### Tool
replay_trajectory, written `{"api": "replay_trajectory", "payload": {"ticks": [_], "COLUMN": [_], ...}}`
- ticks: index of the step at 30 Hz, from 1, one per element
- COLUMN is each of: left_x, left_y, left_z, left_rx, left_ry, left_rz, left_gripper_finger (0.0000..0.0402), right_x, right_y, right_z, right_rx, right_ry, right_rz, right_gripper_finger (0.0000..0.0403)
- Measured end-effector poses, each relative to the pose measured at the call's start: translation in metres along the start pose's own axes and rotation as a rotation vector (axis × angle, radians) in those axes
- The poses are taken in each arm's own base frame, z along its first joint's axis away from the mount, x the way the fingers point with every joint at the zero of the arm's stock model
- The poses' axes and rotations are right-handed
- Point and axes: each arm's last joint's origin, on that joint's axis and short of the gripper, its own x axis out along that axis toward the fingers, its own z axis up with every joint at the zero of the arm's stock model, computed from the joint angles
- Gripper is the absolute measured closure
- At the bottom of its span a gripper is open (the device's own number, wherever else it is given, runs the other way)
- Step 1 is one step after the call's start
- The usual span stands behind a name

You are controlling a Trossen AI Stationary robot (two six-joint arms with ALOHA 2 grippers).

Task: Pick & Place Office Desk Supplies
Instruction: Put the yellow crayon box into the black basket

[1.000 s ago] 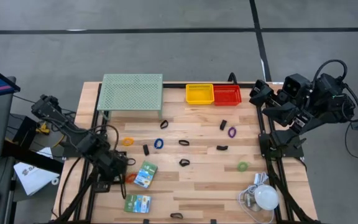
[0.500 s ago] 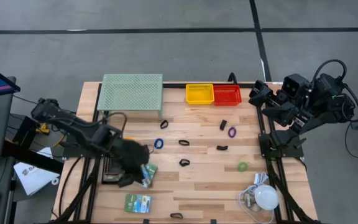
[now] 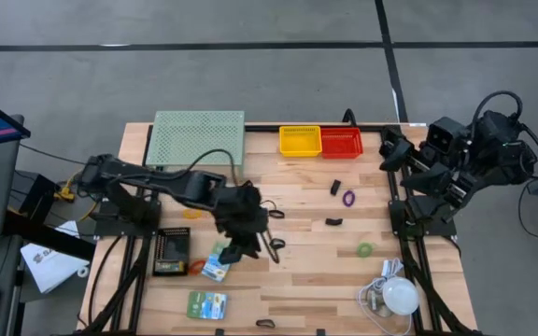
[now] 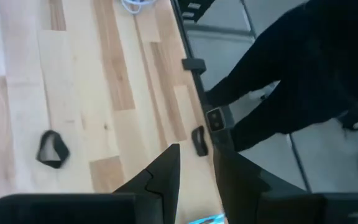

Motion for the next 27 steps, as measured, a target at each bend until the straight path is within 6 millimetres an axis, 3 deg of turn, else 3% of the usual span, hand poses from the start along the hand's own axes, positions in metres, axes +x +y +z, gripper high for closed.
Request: {"api": "replay_trajectory", "payload": {"ticks": [5, 11, 16, 21, 27], "left_x": [0.013, 0.027, 0.038, 0.048, 0.062], "left_y": [0.004, -0.002, -0.02, -0.047, -0.067], "left_z": [0.015, 0.017, 0.004, -0.011, -0.03], "left_rx": [0.014, -0.023, 0.03, 0.21, 0.433], "left_ry": [0.094, 0.214, 0.327, 0.404, 0.452], "left_rz": [0.008, -0.161, -0.296, -0.346, -0.352], "left_gripper_finger": [0.0309, 0.0309, 0.0289, 0.0243, 0.0201], "right_x": [-0.009, -0.01, -0.003, 0.017, 0.042], "right_y": [0.0, 0.003, 0.005, -0.003, -0.011], "right_z": [-0.006, -0.013, -0.019, -0.032, -0.045], "right_rx": [0.049, 0.078, 0.09, 0.092, 0.146], "right_ry": [0.105, 0.171, 0.196, 0.194, 0.186], "right_rz": [-0.004, 0.009, 0.022, -0.091, -0.108], "right_gripper_finger": [0.0191, 0.0191, 0.0191, 0.0191, 0.0191]}}
